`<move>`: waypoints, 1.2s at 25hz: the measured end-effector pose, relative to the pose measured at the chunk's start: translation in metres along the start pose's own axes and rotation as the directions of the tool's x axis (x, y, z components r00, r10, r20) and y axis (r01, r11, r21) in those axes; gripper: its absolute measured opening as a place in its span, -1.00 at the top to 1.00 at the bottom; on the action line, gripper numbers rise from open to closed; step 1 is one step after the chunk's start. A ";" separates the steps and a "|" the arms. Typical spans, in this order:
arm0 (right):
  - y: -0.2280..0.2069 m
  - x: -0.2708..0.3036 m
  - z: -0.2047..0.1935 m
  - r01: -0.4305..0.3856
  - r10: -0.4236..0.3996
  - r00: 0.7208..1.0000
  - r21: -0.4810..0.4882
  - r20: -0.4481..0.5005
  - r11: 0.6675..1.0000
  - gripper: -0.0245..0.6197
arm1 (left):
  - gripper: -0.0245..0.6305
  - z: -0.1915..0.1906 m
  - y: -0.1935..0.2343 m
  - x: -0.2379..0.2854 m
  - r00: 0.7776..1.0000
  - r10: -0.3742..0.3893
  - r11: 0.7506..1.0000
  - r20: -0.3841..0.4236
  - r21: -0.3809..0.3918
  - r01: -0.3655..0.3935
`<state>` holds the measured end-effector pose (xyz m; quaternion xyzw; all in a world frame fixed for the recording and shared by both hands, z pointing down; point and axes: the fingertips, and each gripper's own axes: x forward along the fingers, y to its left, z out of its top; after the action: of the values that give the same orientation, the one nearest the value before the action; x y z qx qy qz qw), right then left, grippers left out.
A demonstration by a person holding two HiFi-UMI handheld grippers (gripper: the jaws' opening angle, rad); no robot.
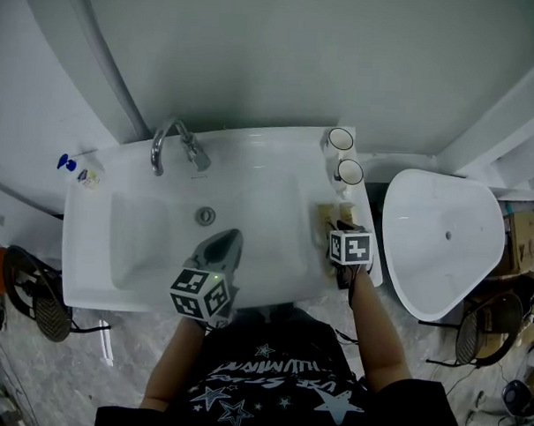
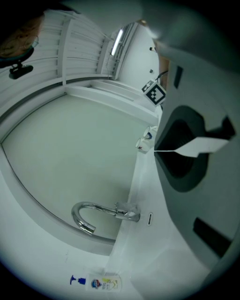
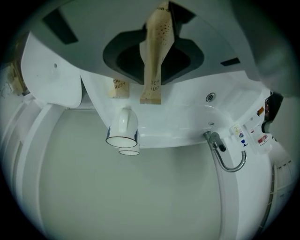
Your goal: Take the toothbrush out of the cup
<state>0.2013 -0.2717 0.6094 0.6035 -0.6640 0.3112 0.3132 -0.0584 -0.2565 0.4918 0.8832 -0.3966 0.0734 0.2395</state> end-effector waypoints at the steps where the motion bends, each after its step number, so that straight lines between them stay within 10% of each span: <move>1: 0.000 -0.003 0.002 0.007 -0.007 1.000 0.011 0.012 1.000 0.56 | 0.86 0.000 0.002 0.000 1.000 -0.006 1.000 -0.002 0.001 0.006; 15: -0.008 -0.058 0.041 0.036 -0.062 0.963 0.103 0.263 0.994 0.68 | 0.86 0.010 0.014 -0.004 0.999 -0.051 0.998 0.014 0.031 0.051; 30: 0.008 -0.107 0.031 -0.133 0.125 0.913 -0.007 0.388 0.991 0.88 | 0.86 -0.025 -0.055 -0.044 0.998 0.064 0.998 0.027 0.019 -0.065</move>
<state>0.2002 -0.2310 0.5052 0.6109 -0.7481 0.2123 0.1488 -0.0461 -0.1840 0.4799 0.8731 -0.4272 0.0735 0.2232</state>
